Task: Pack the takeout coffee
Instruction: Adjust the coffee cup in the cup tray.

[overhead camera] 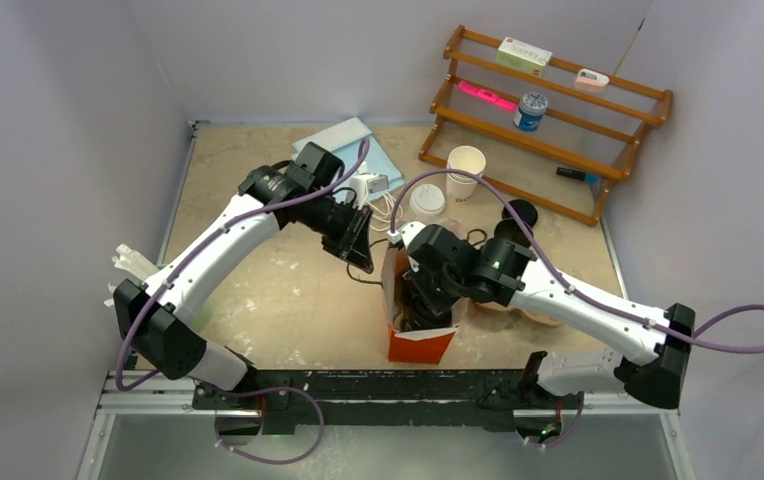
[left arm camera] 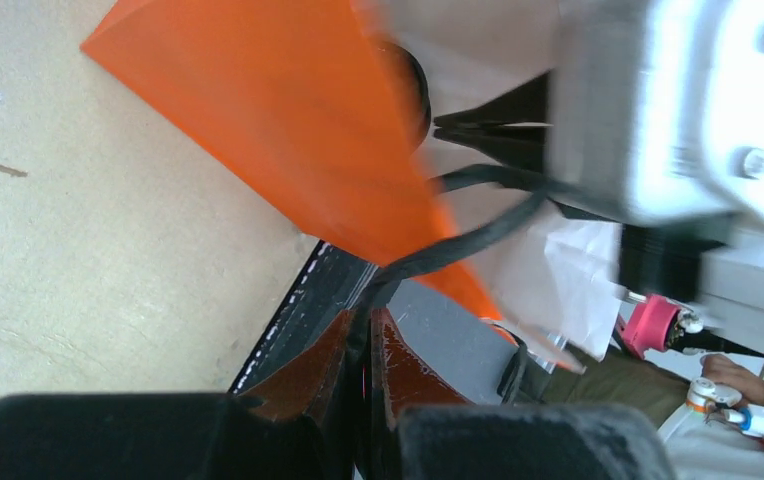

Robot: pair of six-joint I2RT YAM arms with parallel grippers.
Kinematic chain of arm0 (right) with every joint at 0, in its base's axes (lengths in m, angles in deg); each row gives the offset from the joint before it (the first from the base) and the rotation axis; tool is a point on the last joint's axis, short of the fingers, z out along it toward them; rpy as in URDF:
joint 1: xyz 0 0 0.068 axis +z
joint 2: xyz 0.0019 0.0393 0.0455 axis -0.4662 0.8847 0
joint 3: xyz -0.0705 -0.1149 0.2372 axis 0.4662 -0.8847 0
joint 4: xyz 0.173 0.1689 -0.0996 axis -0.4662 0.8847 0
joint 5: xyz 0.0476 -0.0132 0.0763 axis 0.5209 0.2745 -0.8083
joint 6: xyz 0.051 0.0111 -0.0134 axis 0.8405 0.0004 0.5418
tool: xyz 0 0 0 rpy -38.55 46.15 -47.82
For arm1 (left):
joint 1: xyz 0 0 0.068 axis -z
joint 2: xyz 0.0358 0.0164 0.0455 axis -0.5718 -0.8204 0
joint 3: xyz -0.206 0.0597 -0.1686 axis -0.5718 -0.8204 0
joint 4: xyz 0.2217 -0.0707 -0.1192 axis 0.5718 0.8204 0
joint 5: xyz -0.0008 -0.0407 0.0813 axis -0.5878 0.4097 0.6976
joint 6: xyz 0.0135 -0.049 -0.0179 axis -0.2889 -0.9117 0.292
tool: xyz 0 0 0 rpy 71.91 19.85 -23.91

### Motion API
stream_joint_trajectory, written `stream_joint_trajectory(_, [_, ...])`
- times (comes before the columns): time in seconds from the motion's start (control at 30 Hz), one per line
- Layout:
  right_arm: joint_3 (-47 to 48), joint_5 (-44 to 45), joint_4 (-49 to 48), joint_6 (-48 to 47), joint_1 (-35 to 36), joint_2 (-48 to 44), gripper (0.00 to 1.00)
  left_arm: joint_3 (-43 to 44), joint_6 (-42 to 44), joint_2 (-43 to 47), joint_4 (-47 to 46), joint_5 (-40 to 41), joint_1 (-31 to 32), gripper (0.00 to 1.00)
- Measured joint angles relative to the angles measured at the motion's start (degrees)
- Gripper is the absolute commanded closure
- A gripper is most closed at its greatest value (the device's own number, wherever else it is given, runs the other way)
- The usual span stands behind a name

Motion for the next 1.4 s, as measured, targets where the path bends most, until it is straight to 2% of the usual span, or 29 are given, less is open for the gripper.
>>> stream_joint_trajectory(0.5, [-3.52, 6.93, -5.6, -0.28, -0.02, 5.16, 1.0, -2.62, -0.31, 1.25, -2.75, 0.04, 1.2, 0.94])
stream_joint_trajectory(0.8, [-3.5, 0.98, -3.76, -2.05, -0.02, 5.88, 1.0, -2.64, -0.31, 0.9, -2.99, 0.04, 1.22, 0.94])
stream_joint_trajectory(1.1, [-3.15, 0.13, -2.29, -1.55, -0.02, 6.99, 1.0, -2.64, -0.31, -1.95, -2.99, 0.07, 1.22, 0.94])
stream_joint_trajectory(1.4, [-3.15, -5.03, -1.11, -2.27, -0.04, 6.93, 1.0, -2.43, -0.28, -2.97, -3.04, 0.07, 1.25, 0.94])
